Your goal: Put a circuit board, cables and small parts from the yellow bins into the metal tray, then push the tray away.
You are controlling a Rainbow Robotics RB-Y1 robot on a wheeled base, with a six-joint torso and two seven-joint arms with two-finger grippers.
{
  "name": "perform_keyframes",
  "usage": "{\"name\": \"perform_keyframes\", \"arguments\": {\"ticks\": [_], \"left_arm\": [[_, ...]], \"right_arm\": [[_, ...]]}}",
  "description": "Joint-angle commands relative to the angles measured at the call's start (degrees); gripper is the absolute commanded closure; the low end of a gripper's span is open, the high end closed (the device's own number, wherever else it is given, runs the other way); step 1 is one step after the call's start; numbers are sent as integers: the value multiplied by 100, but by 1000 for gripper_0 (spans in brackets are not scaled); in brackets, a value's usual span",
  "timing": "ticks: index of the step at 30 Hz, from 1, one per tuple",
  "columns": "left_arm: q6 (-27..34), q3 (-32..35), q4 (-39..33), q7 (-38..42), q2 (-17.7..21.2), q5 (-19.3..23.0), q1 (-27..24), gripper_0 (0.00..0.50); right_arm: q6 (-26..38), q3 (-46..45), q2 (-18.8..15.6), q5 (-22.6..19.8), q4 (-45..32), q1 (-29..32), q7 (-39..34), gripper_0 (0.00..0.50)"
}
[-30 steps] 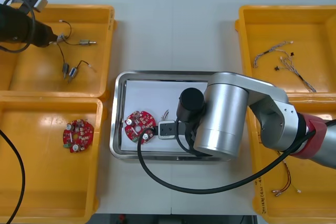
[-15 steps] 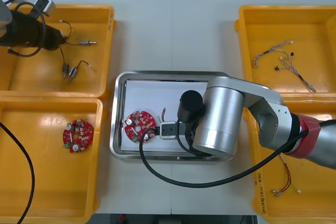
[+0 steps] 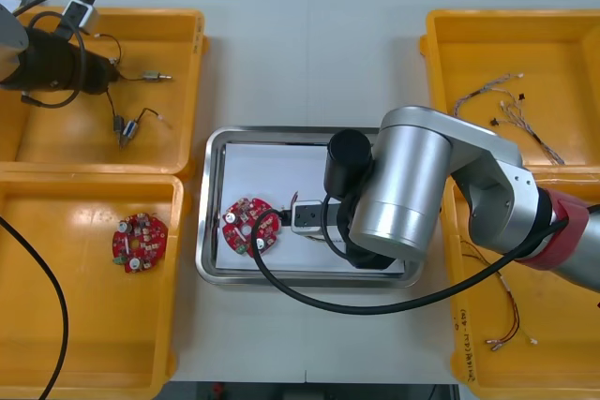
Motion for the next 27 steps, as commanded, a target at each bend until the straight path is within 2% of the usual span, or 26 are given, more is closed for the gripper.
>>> {"name": "perform_keyframes", "arguments": {"ticks": [1, 2, 3, 5, 9, 14, 23, 27], "left_arm": [[-63, -77, 13, -411, -43, 64, -280, 405], [-63, -77, 13, -411, -43, 64, -280, 495], [-63, -77, 13, -411, -43, 64, -271, 499], [-54, -77, 13, -411, -43, 56, -271, 500], [-37, -77, 13, -411, -34, 56, -245, 500], [209, -59, 13, -411, 107, 56, -245, 500], [939, -33, -172, -359, 493, 135, -245, 500], [1220, -24, -304, -253, 625, -32, -245, 500]], "right_arm": [[509, -649, 270, -221, -484, -173, -8, 0], [711, -825, 340, -274, -546, -173, -26, 0], [913, -1010, 410, -309, -581, -173, -35, 0], [1155, -1273, 525, -344, -607, -173, -44, 0], [1155, -1924, 762, -344, -704, -173, -79, 0], [1155, -2583, 815, -388, -862, -165, -158, 0], [1155, -3602, 454, -476, -1047, 29, -272, 0], [1155, -4103, 217, -582, -1047, 213, -254, 0]]}}
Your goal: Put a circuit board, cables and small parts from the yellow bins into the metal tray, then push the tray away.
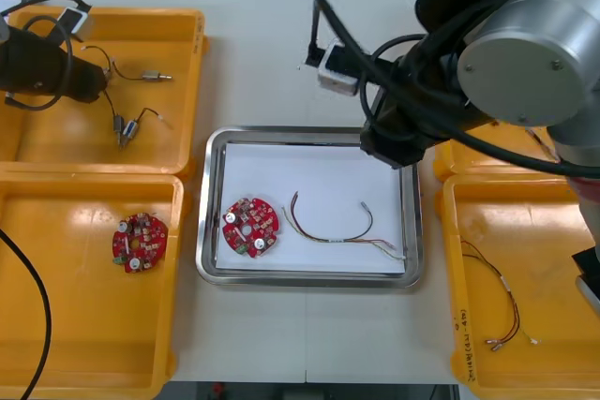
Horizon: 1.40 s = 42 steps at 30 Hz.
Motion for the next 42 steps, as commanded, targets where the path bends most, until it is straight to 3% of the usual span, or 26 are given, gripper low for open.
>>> {"name": "perform_keyframes", "arguments": {"ticks": [1, 4, 10, 24, 32, 35, 42], "left_arm": [[326, -33, -350, -209, 417, -181, -207, 500], [555, -24, -623, 230, 478, -436, -137, 500], [1346, -112, -2038, 1584, 478, -1007, 320, 500], [2866, -173, -4244, 3271, 505, -1033, 1015, 500], [3763, -648, -5492, 4185, 443, -875, 1147, 500], [3947, -841, -5888, 4484, 373, -805, 1147, 500], [4088, -1298, -6564, 5178, 127, -682, 1155, 500]], "right_arm": [[17, -751, -395, -138, -214, 214, -178, 0], [17, -1112, -527, -182, -205, 355, -143, 0], [17, -1815, -738, -243, -205, 636, -107, 0], [17, -2984, -1054, -323, 436, 953, 165, 0], [17, -3239, -1142, 11, 867, 944, 666, 0], [17, -3291, -1168, 258, 1025, 944, 1053, 0], [17, -3467, -1239, 372, 1737, 803, 1659, 0]]}}
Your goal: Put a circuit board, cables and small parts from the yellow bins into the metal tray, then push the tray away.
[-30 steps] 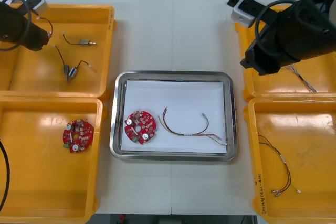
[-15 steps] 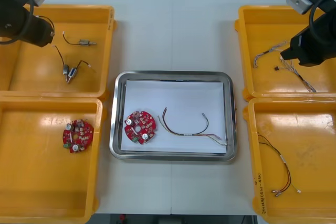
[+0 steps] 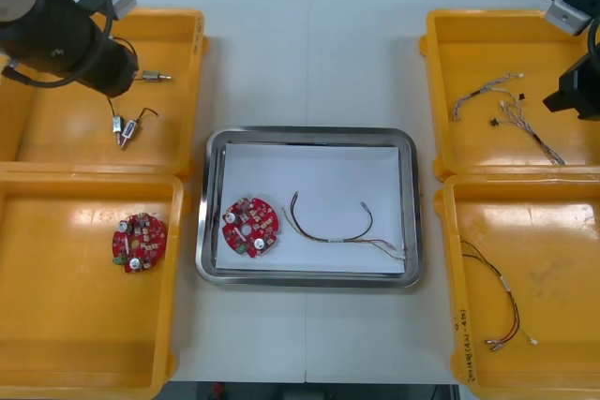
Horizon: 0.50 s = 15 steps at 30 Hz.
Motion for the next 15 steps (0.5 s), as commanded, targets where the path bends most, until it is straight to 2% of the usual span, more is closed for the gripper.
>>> {"name": "perform_keyframes", "arguments": {"ticks": [1, 5, 15], "left_arm": [[99, -327, -520, 696, -125, 98, 14, 500], [108, -582, -784, 1057, -300, 107, 5, 500], [108, -1347, -1241, 1865, -520, 37, 5, 498]], "right_arm": [[16, -311, -252, 125, 496, -185, 373, 0], [16, -399, -261, 213, 1006, -317, 628, 0], [16, -399, -296, 275, 2008, -581, 733, 0]]}}
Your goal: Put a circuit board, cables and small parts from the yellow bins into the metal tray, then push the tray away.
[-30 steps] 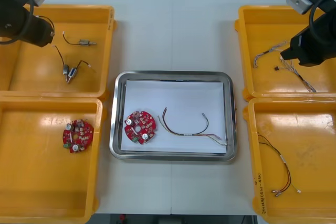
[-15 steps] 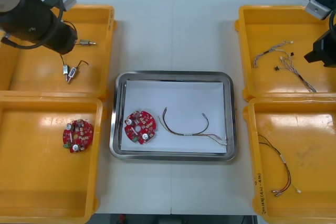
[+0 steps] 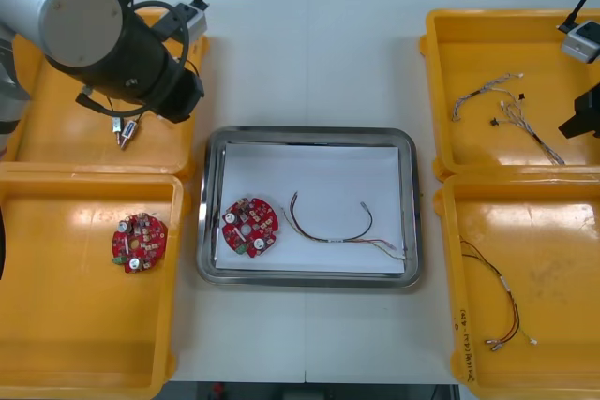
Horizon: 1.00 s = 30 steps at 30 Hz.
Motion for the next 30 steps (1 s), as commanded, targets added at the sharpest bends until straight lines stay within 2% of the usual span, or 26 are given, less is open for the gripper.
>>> {"name": "perform_keyframes", "arguments": {"ticks": [1, 8, 17, 30], "left_arm": [[36, -380, -343, 1187, -136, -14, 4, 498], [18, -838, -361, 1477, -145, -58, 4, 496], [-448, -1356, -71, 1688, -224, -199, 13, 495], [-1054, -1910, 413, 1873, -312, -374, 13, 498]], "right_arm": [[16, -155, -266, 80, 309, -401, 155, 0], [-24, -76, -266, 220, 845, -603, 287, 0], [-596, 196, -292, 484, 1083, -656, 410, 0], [-1439, 354, -292, 484, 2181, -919, 761, 0]]}}
